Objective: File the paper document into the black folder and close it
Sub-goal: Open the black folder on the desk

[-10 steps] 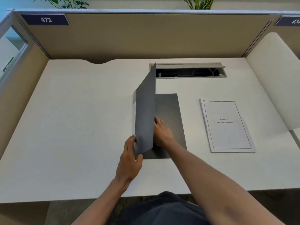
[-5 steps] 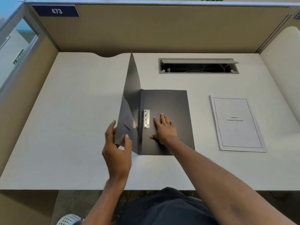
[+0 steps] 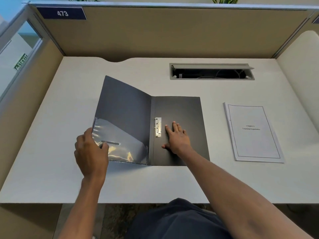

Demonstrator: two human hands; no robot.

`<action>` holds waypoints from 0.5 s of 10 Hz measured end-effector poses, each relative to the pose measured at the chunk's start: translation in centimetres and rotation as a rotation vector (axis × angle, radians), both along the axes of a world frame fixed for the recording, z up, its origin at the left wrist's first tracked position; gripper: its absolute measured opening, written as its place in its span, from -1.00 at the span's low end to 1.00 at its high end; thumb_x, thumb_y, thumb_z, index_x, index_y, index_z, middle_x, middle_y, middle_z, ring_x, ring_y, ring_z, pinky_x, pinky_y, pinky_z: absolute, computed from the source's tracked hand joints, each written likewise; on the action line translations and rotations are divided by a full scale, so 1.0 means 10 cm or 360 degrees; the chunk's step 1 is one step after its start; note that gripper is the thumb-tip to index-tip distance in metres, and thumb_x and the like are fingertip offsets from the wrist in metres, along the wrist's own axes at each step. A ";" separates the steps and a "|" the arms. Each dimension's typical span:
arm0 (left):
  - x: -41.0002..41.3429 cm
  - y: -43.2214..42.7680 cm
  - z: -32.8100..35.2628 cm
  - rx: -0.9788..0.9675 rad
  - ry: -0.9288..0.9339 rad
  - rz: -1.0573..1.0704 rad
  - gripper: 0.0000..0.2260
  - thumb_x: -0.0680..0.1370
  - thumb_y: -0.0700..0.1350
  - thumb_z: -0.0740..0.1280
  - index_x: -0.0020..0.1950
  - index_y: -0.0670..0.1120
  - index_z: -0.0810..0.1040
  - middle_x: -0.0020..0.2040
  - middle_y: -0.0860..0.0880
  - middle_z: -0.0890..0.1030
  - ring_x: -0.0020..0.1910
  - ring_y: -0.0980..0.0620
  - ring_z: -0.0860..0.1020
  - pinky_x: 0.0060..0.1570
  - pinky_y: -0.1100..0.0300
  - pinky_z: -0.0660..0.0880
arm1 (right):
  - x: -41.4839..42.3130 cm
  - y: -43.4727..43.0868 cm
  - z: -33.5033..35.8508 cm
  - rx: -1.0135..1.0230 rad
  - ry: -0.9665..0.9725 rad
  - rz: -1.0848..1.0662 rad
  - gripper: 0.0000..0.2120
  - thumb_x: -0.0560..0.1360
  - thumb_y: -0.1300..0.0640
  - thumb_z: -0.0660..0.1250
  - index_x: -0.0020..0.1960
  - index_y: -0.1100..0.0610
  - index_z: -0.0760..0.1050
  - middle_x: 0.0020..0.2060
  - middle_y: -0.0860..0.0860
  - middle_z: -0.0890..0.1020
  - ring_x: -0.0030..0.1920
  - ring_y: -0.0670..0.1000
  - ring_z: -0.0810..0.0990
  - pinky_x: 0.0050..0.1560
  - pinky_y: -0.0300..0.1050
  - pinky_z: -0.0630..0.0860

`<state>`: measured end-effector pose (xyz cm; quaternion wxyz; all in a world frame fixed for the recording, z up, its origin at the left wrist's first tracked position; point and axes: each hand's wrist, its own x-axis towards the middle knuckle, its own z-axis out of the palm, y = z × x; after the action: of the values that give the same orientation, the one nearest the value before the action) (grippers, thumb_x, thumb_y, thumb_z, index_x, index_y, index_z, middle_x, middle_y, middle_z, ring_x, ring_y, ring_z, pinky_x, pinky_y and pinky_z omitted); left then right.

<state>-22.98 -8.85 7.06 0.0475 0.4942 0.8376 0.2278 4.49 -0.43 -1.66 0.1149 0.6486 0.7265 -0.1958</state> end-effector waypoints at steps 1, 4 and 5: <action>-0.03 0.12 -0.16 -0.0195 0.0131 0.0022 -0.38 0.43 -0.19 0.53 0.44 -0.20 0.41 0.29 -0.31 0.51 0.25 -0.36 0.48 0.16 -0.26 0.46 | 0.00 0.01 0.00 0.0005 -0.0005 -0.0005 -0.05 0.50 -0.25 0.39 0.66 -0.02 -0.09 0.65 0.14 -0.09 0.65 0.18 -0.09 0.60 0.20 0.06; 0.25 0.39 -0.71 -0.0601 -0.0001 -0.0157 -0.33 0.60 -0.03 0.35 0.60 -0.28 0.20 0.65 -0.31 0.08 0.65 -0.26 0.05 0.60 -0.16 0.07 | -0.01 0.01 -0.02 -0.0001 0.0010 -0.0030 -0.05 0.49 -0.23 0.41 0.65 -0.01 -0.06 0.65 0.14 -0.08 0.65 0.17 -0.08 0.59 0.20 0.08; 0.45 0.43 -0.81 -0.0614 -0.0086 -0.0252 -0.32 0.64 -0.02 0.30 0.64 -0.28 0.10 0.67 -0.28 0.03 0.66 -0.23 0.00 0.62 -0.10 0.06 | -0.01 0.01 -0.04 0.0006 0.0016 -0.0037 -0.05 0.49 -0.23 0.41 0.65 -0.02 -0.06 0.65 0.13 -0.07 0.65 0.17 -0.08 0.59 0.20 0.08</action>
<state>-18.52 -4.51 -1.00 0.1814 0.5340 0.8227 0.0718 4.36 -0.30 -2.04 0.1076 0.6562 0.7199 -0.1990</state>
